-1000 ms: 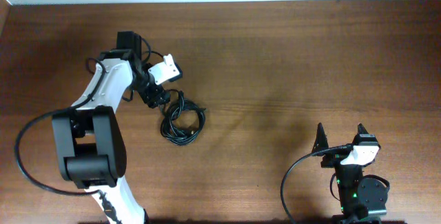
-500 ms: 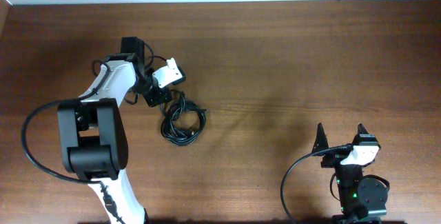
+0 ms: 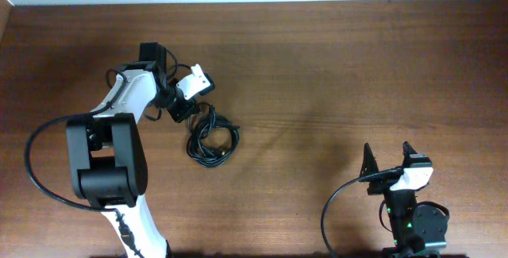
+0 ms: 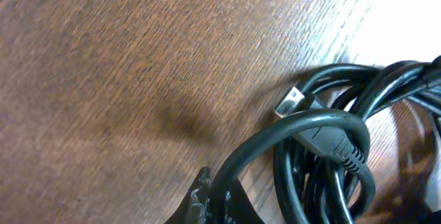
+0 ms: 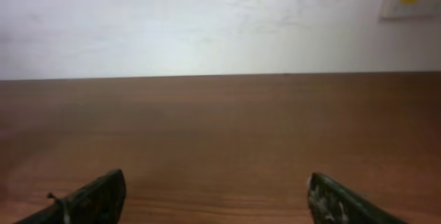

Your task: Untangle cables

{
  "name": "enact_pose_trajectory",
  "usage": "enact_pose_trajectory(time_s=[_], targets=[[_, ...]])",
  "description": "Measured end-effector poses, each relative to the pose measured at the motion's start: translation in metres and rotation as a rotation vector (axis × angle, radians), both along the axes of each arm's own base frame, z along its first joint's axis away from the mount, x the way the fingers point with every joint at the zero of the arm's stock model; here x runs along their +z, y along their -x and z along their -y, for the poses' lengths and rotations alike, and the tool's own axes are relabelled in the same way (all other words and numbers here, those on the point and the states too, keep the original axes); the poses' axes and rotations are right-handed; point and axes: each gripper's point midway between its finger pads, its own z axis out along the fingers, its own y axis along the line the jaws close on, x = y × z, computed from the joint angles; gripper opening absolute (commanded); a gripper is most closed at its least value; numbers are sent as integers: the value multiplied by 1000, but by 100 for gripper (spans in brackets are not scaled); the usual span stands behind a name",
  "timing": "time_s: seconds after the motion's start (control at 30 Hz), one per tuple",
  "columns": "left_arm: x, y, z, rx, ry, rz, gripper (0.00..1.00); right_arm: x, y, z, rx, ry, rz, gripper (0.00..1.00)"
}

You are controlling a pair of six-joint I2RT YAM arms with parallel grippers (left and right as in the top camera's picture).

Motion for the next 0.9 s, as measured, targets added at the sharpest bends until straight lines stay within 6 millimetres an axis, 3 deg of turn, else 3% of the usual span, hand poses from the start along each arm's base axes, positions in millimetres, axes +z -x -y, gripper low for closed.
enact_pose_trajectory(time_s=[0.17, 0.37, 0.53, 0.67, 0.9], targets=[[5, 18, 12, 52, 82, -104, 0, 33, 6, -5, 30, -6, 53, 87], [29, 26, 26, 61, 172, -136, 0, 27, 19, -15, 94, -4, -62, 95], [86, 26, 41, 27, 187, -7, 0, 41, 32, -26, 164, -8, -86, 96], [138, 35, 66, -29, 197, 119, 0, 46, 40, -45, 275, -17, -86, 96], [195, 67, 118, -182, 231, 255, 0, 52, 58, -78, 492, -38, -79, 95]])
